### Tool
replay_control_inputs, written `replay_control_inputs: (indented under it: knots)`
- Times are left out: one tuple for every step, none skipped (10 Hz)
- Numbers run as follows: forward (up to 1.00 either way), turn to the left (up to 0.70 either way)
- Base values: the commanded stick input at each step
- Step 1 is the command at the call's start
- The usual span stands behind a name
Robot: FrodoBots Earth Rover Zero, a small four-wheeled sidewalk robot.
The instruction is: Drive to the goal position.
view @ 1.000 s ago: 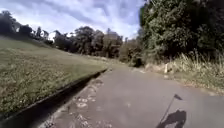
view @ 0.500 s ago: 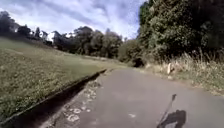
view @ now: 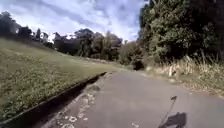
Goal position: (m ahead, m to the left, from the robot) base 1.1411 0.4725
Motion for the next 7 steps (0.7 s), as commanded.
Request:
replay_control_inputs:
  knots:
    - [0.7, -0.17]
    - [0.7, -0.17]
    - [0.7, -0.17]
    - [0.7, -0.19]
    - [0.7, -0.15]
    - [0.7, -0.11]
    - [0.7, -0.06]
